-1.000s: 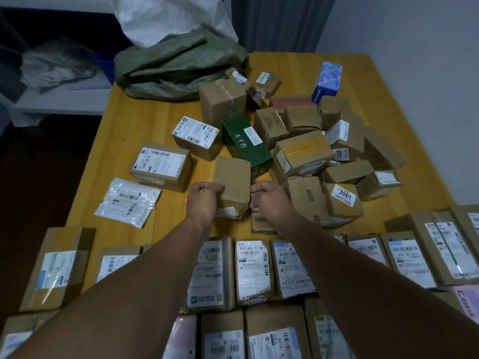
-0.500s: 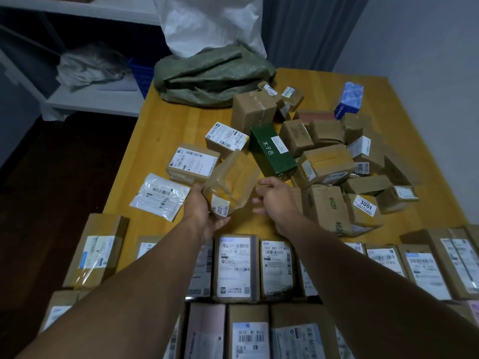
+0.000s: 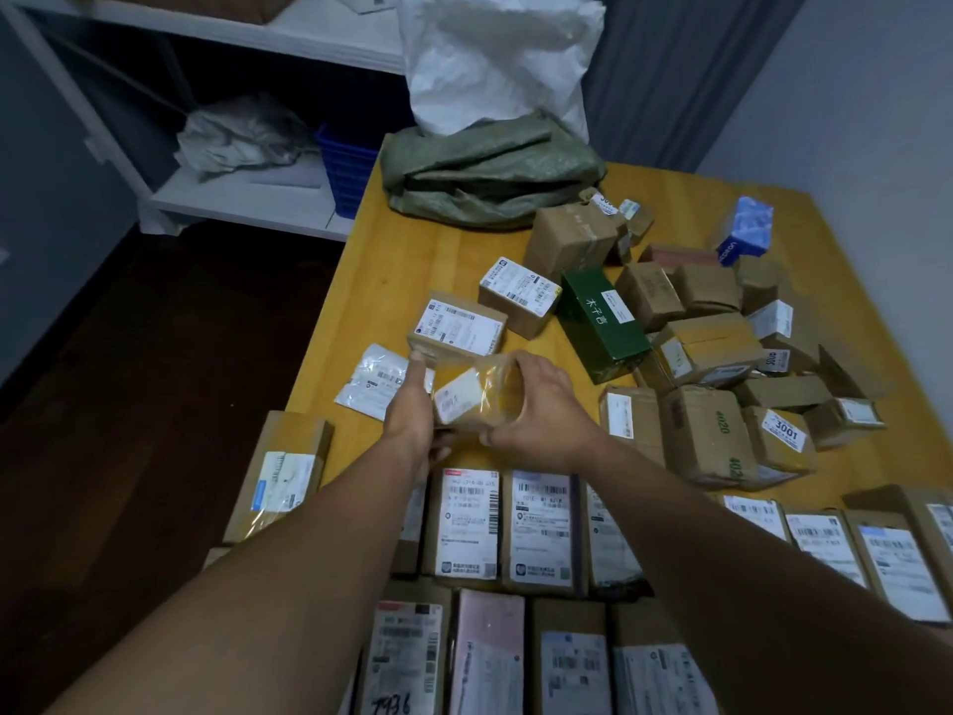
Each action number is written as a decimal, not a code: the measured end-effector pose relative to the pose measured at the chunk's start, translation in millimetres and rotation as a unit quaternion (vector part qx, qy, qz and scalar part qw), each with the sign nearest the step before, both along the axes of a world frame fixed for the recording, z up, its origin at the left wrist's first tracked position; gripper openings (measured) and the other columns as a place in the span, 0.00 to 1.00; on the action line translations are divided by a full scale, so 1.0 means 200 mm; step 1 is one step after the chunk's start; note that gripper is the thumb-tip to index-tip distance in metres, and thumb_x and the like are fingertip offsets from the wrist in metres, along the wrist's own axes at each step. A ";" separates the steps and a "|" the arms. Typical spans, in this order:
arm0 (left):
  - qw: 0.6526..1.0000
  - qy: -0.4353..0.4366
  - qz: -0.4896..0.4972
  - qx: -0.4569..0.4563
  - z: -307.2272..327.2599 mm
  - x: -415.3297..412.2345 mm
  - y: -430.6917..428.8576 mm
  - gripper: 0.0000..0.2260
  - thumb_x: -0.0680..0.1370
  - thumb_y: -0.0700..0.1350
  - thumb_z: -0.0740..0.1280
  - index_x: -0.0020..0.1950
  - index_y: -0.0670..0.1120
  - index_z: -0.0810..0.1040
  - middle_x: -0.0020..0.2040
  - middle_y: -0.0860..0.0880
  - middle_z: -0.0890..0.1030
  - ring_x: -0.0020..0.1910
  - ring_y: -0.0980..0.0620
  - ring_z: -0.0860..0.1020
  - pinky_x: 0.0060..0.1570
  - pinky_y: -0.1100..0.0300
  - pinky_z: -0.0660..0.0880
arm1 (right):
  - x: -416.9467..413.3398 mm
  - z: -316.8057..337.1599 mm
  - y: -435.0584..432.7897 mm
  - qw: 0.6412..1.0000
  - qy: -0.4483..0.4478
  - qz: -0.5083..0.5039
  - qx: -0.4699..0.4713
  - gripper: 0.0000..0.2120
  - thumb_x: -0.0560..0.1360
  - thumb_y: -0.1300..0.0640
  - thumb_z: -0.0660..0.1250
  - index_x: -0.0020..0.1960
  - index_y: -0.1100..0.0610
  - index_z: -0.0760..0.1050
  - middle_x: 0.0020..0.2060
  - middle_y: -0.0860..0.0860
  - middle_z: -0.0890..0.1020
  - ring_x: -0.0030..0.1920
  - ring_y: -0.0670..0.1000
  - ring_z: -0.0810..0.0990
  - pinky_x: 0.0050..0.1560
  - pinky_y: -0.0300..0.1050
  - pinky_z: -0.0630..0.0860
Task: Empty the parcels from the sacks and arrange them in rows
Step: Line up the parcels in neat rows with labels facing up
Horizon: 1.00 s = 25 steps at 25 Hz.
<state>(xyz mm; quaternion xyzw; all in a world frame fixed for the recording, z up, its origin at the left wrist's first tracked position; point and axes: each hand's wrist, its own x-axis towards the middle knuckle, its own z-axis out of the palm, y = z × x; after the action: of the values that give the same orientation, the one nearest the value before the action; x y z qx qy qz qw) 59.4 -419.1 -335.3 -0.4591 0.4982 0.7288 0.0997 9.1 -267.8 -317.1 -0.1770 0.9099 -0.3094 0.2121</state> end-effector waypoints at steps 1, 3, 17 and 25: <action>1.000 0.002 -0.002 -0.001 0.01 0.02 -0.04 0.32 0.76 0.73 0.53 0.46 0.46 0.81 0.37 0.47 0.81 0.34 0.48 0.75 0.34 0.59 0.71 | 0.00 0.01 -0.02 0.995 -0.056 -0.055 -0.054 0.39 0.66 0.50 0.79 0.72 0.51 0.65 0.65 0.49 0.74 0.67 0.52 0.72 0.62 0.51 0.74; 0.999 0.022 -0.017 0.016 0.03 0.05 -0.09 0.32 0.78 0.71 0.52 0.45 0.46 0.81 0.39 0.45 0.84 0.37 0.46 0.80 0.45 0.52 0.78 | 0.02 0.03 -0.06 0.959 -0.201 -0.147 -0.138 0.27 0.70 0.47 0.76 0.65 0.53 0.71 0.53 0.49 0.83 0.55 0.50 0.81 0.51 0.48 0.78; 0.983 0.048 -0.175 0.023 -0.05 -0.04 0.01 0.16 0.78 0.56 0.68 0.58 0.47 0.82 0.49 0.48 0.87 0.52 0.47 0.83 0.62 0.44 0.75 | -0.05 -0.11 0.01 0.892 -0.274 -0.317 -0.168 0.22 0.82 0.41 0.60 0.59 0.60 0.80 0.49 0.57 0.86 0.51 0.58 0.84 0.57 0.57 0.79; 0.985 -0.022 -0.163 -0.056 -0.37 -0.31 0.27 0.23 0.76 0.61 0.69 0.61 0.44 0.77 0.52 0.47 0.86 0.49 0.46 0.84 0.55 0.50 0.79 | -0.28 -0.38 0.47 0.929 -0.106 -0.326 0.137 0.27 0.76 0.53 0.70 0.71 0.59 0.66 0.64 0.59 0.74 0.63 0.60 0.75 0.63 0.56 0.76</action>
<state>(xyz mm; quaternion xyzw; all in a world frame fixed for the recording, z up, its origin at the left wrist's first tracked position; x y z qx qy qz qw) -2.1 -364.2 -409.1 -0.3925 0.6038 0.6637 0.2021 -47.0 -173.0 -393.6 0.1943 0.9232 -0.2506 0.2171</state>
